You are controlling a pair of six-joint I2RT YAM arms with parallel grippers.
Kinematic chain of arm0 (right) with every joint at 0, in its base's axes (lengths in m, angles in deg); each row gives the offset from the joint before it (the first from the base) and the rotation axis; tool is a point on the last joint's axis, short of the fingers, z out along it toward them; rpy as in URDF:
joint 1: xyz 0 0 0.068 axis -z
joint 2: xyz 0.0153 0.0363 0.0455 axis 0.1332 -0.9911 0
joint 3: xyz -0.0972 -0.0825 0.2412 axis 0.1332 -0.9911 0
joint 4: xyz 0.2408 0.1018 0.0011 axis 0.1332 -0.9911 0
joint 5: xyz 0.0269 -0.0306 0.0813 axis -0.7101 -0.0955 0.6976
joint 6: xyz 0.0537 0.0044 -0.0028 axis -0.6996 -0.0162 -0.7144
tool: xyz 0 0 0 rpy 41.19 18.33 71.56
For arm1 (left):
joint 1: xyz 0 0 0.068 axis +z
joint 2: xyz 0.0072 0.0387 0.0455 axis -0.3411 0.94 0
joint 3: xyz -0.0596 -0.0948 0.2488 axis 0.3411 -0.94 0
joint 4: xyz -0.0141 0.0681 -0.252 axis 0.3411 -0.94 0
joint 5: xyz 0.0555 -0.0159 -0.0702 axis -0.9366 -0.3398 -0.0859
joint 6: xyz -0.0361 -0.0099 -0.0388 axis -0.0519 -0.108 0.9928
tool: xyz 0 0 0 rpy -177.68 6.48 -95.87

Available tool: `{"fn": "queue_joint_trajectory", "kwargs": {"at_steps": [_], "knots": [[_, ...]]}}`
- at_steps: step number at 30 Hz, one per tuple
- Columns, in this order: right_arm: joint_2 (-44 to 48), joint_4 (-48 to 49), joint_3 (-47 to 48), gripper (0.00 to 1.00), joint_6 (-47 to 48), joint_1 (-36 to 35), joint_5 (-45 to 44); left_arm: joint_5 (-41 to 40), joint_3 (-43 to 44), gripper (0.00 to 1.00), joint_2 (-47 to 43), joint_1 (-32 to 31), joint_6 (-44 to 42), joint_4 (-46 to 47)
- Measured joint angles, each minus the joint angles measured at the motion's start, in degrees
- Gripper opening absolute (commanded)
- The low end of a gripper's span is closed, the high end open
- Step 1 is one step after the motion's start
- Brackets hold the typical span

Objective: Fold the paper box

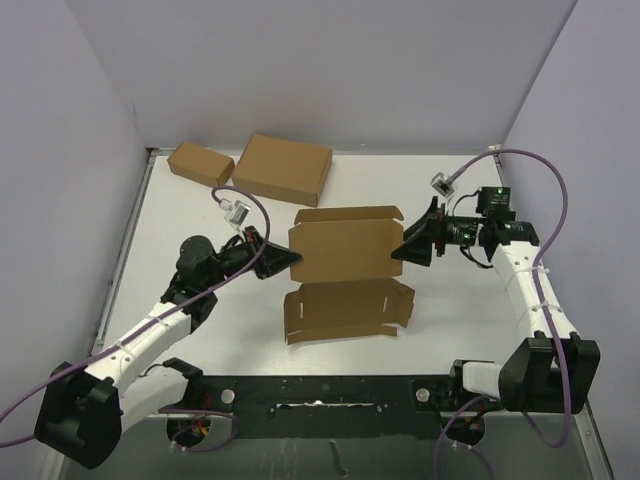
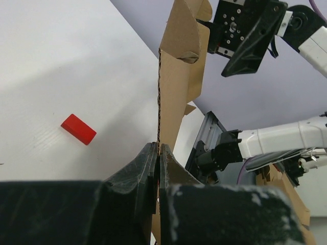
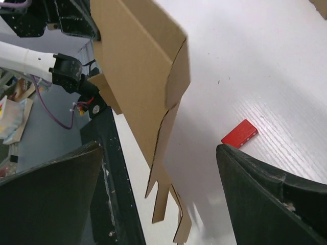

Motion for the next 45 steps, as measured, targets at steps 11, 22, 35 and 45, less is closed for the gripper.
{"fn": "queue_joint_trajectory", "kwargs": {"at_steps": [11,22,35,45], "knots": [[-1.97,8.74,0.33,0.72,-15.54,-2.16,-1.36,-2.25,1.22,0.0,0.98,-3.58,-2.91,-0.09],[-1.9,13.38,-1.53,0.38,-20.48,-2.71,-1.11,-3.56,1.95,0.0,2.1,-4.72,-3.78,-0.07],[-0.35,14.82,-1.55,0.0,-21.79,-2.49,2.67,-6.19,2.01,0.0,2.75,-5.55,-4.79,-0.92],[2.8,16.79,-2.84,0.0,-21.68,2.91,4.7,-7.85,1.27,0.33,-1.79,-5.97,-5.22,-4.17]]}}
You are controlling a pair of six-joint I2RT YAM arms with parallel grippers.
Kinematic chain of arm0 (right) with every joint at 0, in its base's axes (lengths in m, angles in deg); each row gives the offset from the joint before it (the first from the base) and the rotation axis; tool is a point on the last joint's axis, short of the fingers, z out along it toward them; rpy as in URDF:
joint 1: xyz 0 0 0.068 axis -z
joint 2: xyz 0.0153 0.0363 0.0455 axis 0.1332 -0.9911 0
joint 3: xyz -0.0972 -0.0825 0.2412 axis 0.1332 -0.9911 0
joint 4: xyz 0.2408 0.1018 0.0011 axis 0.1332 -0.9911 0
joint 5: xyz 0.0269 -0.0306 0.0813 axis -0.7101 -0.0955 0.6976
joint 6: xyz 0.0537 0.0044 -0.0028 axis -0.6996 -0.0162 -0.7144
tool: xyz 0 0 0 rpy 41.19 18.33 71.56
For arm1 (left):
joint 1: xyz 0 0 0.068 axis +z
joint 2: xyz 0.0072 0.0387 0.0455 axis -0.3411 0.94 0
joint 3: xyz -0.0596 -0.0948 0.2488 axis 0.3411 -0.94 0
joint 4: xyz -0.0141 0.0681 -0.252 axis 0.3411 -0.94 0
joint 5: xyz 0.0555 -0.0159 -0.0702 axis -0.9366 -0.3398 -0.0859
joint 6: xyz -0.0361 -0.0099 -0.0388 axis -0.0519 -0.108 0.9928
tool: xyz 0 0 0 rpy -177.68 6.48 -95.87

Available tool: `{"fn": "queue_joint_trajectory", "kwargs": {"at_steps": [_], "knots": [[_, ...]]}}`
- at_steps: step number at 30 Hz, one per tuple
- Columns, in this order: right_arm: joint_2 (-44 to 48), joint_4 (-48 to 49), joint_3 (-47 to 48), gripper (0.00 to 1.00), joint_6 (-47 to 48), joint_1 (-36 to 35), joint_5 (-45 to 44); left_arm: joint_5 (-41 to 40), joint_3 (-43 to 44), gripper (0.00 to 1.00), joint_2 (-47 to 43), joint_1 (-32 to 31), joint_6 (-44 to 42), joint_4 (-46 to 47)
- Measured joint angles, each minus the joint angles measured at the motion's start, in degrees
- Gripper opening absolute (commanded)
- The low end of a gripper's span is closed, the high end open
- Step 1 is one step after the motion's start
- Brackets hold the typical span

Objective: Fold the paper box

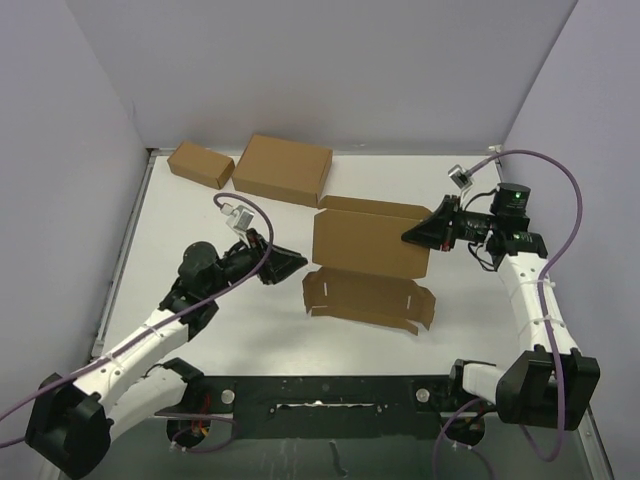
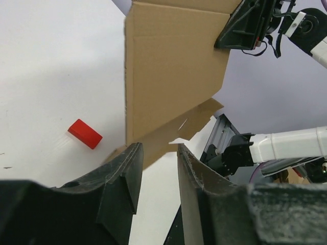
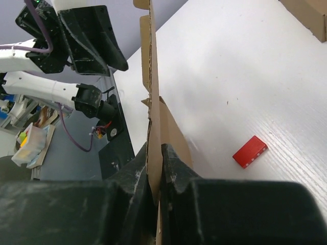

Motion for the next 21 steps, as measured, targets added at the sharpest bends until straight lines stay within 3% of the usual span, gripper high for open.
{"fn": "queue_joint_trajectory", "kwargs": {"at_steps": [3,9,21], "knots": [[0.37,0.7,-0.5,0.0,-0.22,0.79,0.0,-1.03,-1.27,0.32,-4.22,0.0,-0.26,-2.38],[1.16,1.64,-0.57,0.0,-0.98,1.81,0.04,-3.45,-3.04,0.15,-9.68,0.0,-0.66,-6.73],[1.42,2.36,-0.63,0.0,-1.27,2.25,0.07,-4.31,-6.47,0.07,-5.44,-0.2,1.51,-7.02]]}}
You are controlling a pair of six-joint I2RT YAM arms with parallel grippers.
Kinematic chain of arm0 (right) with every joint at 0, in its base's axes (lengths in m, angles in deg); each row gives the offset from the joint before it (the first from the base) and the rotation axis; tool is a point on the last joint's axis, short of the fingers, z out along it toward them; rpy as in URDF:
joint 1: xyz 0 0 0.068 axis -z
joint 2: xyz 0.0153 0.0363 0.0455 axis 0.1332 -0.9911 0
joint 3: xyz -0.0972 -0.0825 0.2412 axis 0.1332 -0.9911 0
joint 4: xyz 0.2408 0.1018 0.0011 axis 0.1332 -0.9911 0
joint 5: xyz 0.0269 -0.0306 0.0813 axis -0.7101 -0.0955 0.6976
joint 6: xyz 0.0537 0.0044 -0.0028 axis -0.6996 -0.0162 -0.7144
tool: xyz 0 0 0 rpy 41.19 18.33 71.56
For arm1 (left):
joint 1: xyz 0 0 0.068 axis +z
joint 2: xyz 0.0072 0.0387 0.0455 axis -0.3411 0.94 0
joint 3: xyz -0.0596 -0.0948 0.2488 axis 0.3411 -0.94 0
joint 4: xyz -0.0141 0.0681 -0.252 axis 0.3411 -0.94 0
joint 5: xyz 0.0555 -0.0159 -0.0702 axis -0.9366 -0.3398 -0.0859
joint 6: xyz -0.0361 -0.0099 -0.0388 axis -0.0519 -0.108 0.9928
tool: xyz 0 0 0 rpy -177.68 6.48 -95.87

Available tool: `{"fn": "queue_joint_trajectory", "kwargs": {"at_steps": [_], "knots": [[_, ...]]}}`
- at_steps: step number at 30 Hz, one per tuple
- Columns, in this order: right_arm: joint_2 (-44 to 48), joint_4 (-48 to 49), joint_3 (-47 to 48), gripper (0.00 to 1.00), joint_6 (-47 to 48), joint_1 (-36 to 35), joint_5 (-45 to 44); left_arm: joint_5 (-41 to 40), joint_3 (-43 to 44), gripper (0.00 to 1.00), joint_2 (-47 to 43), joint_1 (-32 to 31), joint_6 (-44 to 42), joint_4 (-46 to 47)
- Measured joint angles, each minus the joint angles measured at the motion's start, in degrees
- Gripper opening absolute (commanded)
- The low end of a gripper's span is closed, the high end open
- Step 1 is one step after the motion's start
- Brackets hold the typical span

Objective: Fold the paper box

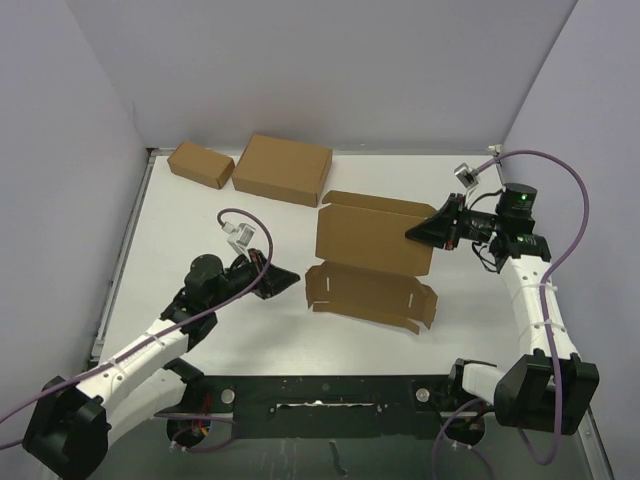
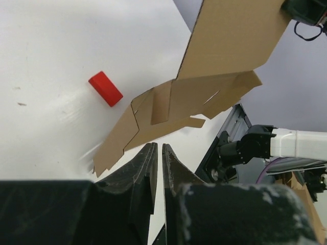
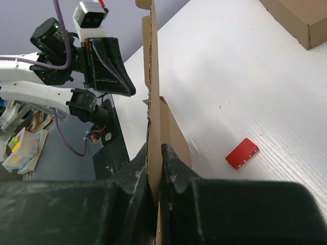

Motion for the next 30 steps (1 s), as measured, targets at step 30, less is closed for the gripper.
{"fn": "queue_joint_trajectory", "kwargs": {"at_steps": [30], "knots": [[0.17,0.46,-1.33,0.0,0.0,0.24,0.55,-8.79,0.63,0.01,11.37,-9.2,0.17,7.17]]}}
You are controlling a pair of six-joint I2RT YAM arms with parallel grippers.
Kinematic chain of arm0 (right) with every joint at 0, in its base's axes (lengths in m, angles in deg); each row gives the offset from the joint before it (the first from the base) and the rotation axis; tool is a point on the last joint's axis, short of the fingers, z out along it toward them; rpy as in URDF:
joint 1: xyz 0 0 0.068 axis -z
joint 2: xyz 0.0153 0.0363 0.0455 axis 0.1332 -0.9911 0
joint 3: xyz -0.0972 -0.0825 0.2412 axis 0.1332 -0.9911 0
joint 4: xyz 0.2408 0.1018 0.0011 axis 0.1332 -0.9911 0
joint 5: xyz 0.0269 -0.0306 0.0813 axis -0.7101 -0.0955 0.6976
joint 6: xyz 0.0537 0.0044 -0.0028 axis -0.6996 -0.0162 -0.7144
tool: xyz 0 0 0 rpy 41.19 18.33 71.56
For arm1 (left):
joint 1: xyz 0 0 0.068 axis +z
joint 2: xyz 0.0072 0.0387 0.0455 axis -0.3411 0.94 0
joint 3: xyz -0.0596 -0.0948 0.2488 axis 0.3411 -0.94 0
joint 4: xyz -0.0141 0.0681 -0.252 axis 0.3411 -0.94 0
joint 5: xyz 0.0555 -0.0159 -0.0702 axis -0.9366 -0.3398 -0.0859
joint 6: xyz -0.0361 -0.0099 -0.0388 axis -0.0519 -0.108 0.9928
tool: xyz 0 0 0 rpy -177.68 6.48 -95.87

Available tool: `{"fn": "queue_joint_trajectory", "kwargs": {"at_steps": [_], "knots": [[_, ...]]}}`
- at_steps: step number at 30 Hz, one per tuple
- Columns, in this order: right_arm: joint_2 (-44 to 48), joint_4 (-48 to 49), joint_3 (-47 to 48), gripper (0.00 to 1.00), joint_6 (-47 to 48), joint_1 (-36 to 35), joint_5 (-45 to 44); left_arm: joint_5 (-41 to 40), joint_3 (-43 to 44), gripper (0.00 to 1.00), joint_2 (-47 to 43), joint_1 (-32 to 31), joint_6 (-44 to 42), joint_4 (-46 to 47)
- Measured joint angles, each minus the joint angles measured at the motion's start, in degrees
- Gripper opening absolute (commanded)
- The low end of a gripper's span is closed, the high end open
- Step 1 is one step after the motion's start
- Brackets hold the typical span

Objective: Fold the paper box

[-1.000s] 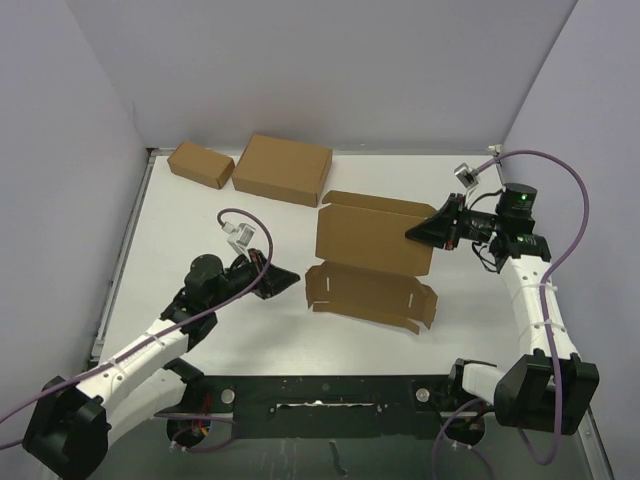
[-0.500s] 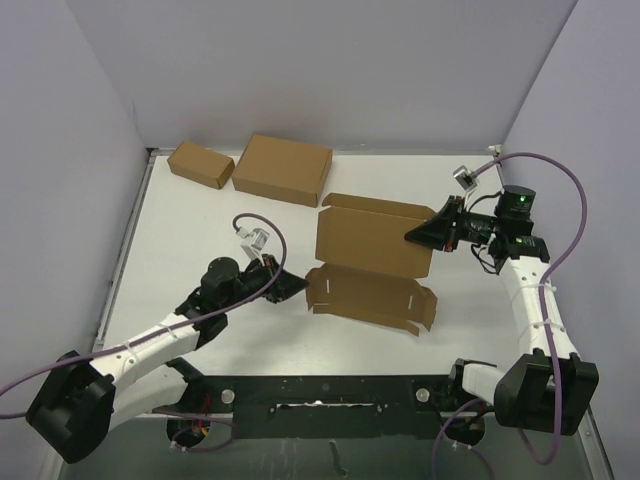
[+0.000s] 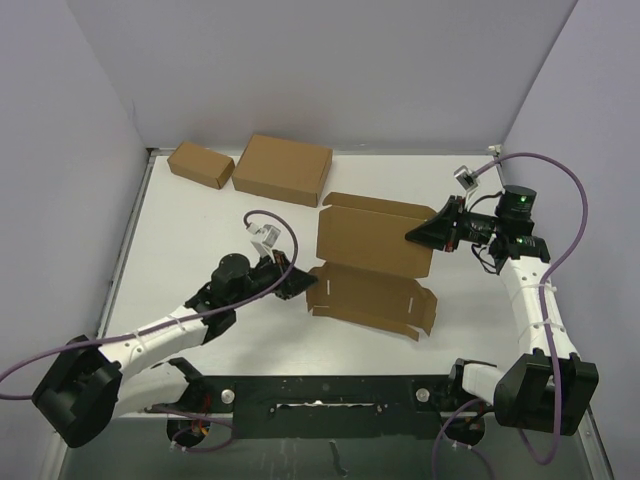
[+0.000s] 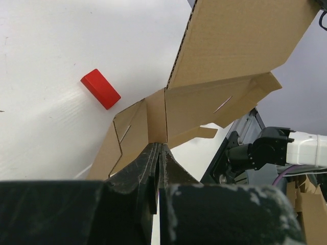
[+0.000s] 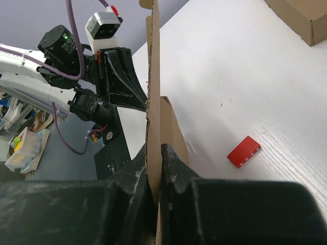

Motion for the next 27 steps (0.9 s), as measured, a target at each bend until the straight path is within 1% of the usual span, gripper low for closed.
{"fn": "queue_joint_trajectory", "kwargs": {"at_steps": [9,27], "knots": [[0.0,0.39,0.0,0.0,0.02,-0.09,-0.02,-0.39,2.69,0.01,4.57,-2.25,-0.72,1.49],[0.0,1.16,-0.07,0.0,0.28,-0.42,-0.15,-2.32,7.61,0.05,13.14,-4.66,-1.09,6.62]]}}
